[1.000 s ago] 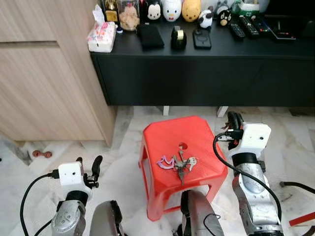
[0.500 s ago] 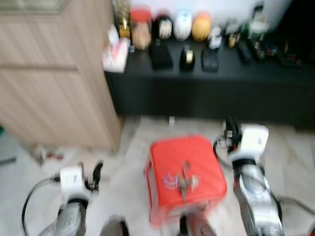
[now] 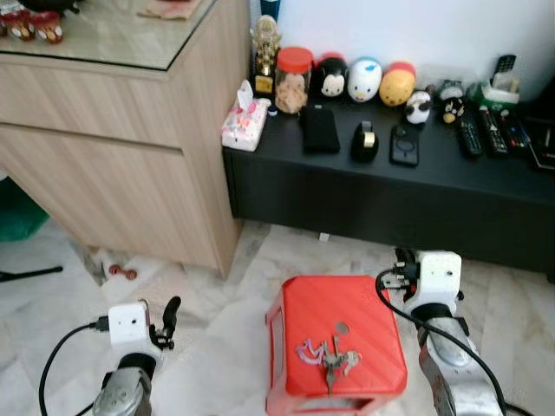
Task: Hang keys on a hook
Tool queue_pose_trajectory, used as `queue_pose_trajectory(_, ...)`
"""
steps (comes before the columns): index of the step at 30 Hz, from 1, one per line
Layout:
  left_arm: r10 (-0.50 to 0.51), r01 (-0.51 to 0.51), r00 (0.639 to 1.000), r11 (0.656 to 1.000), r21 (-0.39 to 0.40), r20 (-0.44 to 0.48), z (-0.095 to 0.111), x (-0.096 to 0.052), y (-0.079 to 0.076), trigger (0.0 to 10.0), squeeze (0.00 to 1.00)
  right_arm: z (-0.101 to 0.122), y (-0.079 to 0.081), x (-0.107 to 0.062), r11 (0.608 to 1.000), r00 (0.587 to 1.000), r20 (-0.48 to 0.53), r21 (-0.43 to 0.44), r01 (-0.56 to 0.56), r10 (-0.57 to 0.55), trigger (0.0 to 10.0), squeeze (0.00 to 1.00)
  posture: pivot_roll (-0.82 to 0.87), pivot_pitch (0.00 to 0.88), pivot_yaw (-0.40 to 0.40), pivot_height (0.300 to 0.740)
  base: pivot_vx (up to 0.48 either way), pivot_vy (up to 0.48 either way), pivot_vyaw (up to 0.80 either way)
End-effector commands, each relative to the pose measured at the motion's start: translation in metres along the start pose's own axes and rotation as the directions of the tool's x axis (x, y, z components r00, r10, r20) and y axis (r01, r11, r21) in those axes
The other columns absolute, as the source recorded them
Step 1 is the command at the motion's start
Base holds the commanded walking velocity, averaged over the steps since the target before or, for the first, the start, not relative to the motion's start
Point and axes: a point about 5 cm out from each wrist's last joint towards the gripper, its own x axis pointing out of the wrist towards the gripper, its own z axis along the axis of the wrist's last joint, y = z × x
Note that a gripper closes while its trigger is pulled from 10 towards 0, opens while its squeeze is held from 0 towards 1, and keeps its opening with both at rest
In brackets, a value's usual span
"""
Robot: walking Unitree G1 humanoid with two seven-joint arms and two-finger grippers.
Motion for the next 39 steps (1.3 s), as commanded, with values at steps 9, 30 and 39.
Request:
queue_pose_trajectory(9, -0.025, 0.028, 0.995, 0.999, 0.037, -0.094, -0.015, -0.002, 0.0, 10.0, 0.0, 0.001, 0.003, 0.001, 0.998, 0.999, -0.023, 0.044, 0.034, -0.033, 10.0, 0.0, -0.17, 0.134, -0.04, 0.727, -0.175, 0.0, 0.0)
queue_pose_trajectory(30, 0.148, -0.084, 0.895, 0.982, 0.168, -0.421, -0.078, -0.025, 0.053, 10.0, 0.0, 0.014, 0.01, 0.008, 1.0, 0.999, 0.026, 0.017, 0.019, -0.019, 10.0, 0.0, -0.16, 0.126, -0.038, 0.727, -0.271, 0.0, 0.0)
queue_pose_trajectory(39, 0.134, -0.071, 0.894, 0.985, 0.159, -0.428, -0.092, -0.041, 0.045, 10.0, 0.0, 0.015, -0.001, 0.011, 0.991, 0.991, 0.01, -0.002, 0.133, -0.133, 10.0, 0.0, -0.16, 0.116, -0.029, 0.727, -0.303, 0.0, 0.0)
